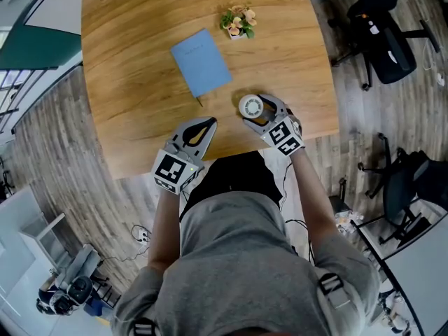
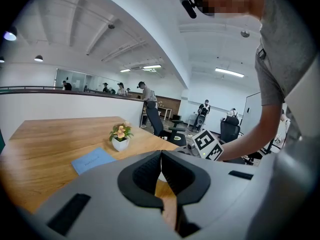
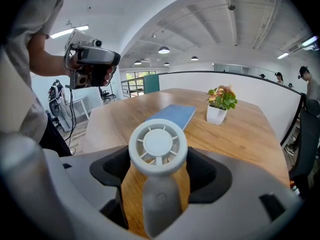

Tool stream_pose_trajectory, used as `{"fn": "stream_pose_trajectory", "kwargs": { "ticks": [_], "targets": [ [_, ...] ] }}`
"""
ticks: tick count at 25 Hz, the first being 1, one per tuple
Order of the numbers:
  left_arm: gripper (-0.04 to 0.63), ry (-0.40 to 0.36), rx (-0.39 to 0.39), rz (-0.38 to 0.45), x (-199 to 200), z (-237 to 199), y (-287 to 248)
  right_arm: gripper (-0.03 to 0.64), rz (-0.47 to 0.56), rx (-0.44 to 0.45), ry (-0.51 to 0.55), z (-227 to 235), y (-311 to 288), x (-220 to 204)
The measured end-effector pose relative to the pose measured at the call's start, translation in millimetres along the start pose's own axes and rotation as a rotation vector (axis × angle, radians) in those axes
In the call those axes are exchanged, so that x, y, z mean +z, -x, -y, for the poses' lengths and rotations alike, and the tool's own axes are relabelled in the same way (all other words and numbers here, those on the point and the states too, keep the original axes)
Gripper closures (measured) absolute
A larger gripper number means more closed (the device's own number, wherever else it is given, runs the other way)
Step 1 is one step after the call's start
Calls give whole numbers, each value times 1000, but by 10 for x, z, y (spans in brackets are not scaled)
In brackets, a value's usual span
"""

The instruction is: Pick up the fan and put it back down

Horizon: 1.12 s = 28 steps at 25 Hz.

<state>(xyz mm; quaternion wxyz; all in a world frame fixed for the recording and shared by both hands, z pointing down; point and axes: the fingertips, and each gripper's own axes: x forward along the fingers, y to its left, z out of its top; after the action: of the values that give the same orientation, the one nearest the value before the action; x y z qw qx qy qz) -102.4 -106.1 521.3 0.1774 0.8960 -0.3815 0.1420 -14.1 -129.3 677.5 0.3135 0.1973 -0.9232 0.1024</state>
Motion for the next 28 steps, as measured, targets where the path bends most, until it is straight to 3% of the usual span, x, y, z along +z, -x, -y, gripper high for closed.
{"fn": "stream_pose_trajectory", "kwargs": {
  "ticks": [28],
  "targets": [
    [576,-63,7,36,533,420,193,253,91,-84,5,57,881,607]
  ]
}}
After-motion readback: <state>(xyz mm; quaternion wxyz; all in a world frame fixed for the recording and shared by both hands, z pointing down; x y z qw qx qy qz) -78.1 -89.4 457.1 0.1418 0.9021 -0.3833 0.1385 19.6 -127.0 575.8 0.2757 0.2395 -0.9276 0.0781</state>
